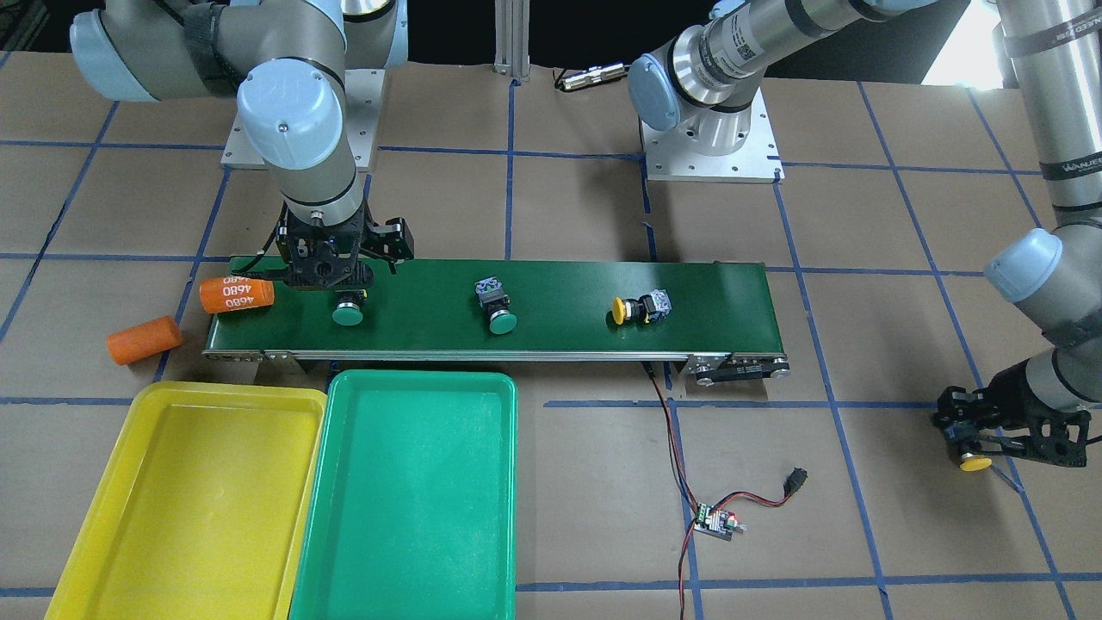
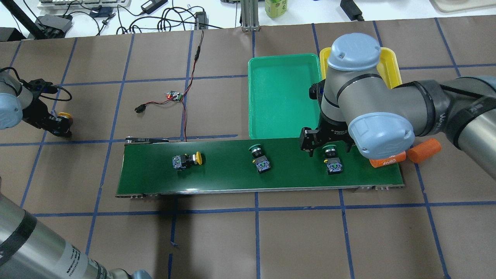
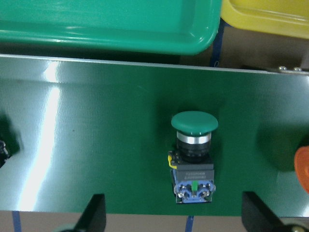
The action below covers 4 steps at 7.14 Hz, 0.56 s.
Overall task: Sort buttons by color to trays
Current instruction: 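Grasp last yellow button with left gripper while right grasps green button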
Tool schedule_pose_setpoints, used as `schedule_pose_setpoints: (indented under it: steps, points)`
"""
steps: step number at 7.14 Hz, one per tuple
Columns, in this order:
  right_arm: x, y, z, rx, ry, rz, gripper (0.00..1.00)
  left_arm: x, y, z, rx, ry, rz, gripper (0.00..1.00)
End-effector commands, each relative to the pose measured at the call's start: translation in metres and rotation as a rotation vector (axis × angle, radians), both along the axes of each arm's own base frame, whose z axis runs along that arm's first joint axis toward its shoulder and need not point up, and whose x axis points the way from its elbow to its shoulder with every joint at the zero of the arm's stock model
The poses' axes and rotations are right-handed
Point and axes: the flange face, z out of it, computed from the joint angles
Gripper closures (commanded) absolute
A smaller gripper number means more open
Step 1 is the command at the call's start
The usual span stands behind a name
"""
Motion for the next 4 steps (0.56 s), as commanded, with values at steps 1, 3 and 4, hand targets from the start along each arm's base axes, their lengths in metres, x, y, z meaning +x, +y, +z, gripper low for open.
schedule_pose_setpoints:
  steps: [1,3,4]
  points:
    - [-0.039,0.007,-0.040,-0.054,-0.017,0.000,0.00,-0.025,0.006,0.034,-0.017,-0.013,-0.012,0.79]
    - [-0.062,0.012,-0.054,-0.018,-0.025,-0.012,0.21,-0.092,0.037,0.093,0.003,-0.002,0.008,0.79]
    - [-0.062,0.013,-0.053,-0.019,-0.023,-0.013,0.58,-0.133,0.061,0.116,0.027,0.015,0.020,0.79]
